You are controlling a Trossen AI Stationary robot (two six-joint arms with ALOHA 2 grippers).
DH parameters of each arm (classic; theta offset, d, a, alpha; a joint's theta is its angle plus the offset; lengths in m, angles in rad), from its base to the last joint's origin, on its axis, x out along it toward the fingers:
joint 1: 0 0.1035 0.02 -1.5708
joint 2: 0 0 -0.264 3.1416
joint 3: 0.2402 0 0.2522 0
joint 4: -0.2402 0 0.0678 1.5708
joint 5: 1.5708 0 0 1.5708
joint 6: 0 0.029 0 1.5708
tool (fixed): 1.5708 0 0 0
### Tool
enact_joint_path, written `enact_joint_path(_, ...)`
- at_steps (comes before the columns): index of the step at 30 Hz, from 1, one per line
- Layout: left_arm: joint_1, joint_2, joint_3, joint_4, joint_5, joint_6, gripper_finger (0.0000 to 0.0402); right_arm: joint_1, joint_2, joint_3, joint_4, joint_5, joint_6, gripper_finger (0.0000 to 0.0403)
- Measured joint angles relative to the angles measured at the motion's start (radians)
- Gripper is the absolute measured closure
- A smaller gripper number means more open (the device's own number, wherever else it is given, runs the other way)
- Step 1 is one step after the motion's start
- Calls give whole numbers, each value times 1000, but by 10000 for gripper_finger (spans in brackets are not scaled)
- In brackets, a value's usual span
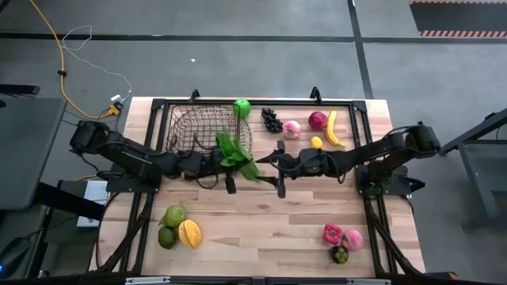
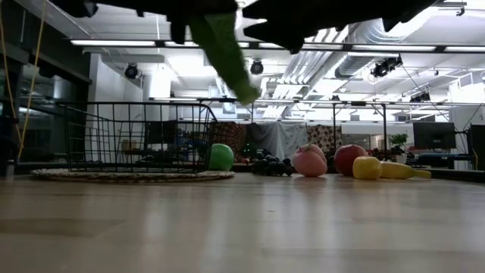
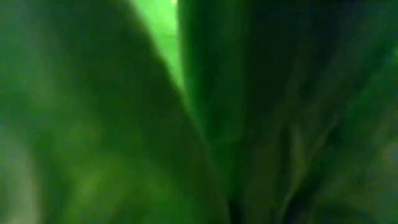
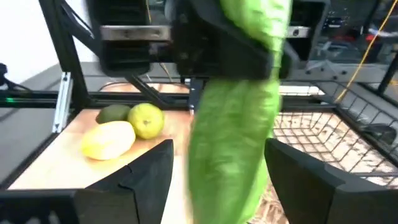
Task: Build produce basket
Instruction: Put the green leaf lettuce into the wire basket
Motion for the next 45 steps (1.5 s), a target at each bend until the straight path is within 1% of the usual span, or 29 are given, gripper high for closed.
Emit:
enact_joint_path(2, -6, -42, -32, -5, -37, 18, 368, 7, -28, -9, -44, 35, -10, 160)
enact_joint_path(7, -26, -160, -103, -19, -92, 65, 381, 21, -105, -80, -57, 132, -35, 160)
enact_joint_path(10, -36, -235, -100, -73, -193, 125, 382, 25, -171, -124, -60, 190, -31, 160)
enact_joint_path(12, -35, -283, -44, -162, -268, 181, 382, 24, -211, -148, -61, 201, -29, 160)
enact_joint_path(13, -32, -303, -2, -232, -298, 204, 383, 24, -226, -155, -63, 204, -28, 160)
enact_joint_path(15, -16, -331, 98, -411, -352, 226, 383, 24, -251, -165, -62, 204, -27, 160)
enact_joint_path(18, 45, -323, 265, -690, -405, 219, 383, 24, -267, -172, -62, 203, -27, 160)
enact_joint_path(20, 111, -297, 377, -876, -432, 196, 384, 24, -267, -176, -65, 203, -27, 160)
enact_joint_path(23, 238, -241, 516, -1156, -416, 111, 384, 23, -268, -176, -70, 203, -27, 160)
enact_joint_path(25, 333, -193, 583, -1325, -355, 54, 384, 23, -268, -176, -71, 203, -33, 160)
enact_joint_path(28, 462, -119, 616, -1461, -248, 18, 384, 23, -268, -176, -71, 203, -36, 160)
enact_joint_path(31, 554, -37, 616, -1517, -173, 46, 384, 23, -267, -176, -71, 203, -48, 160)
enact_joint_path(35, 619, 78, 616, -1520, -151, 139, 383, 23, -267, -176, -71, 203, -53, 160)
enact_joint_path(41, 649, 222, 616, -1516, -134, 212, 382, 23, -267, -176, -85, 203, -50, 160)
enact_joint_path(45, 653, 305, 616, -1511, -152, 251, 382, 23, -267, -176, -93, 203, -33, 160)
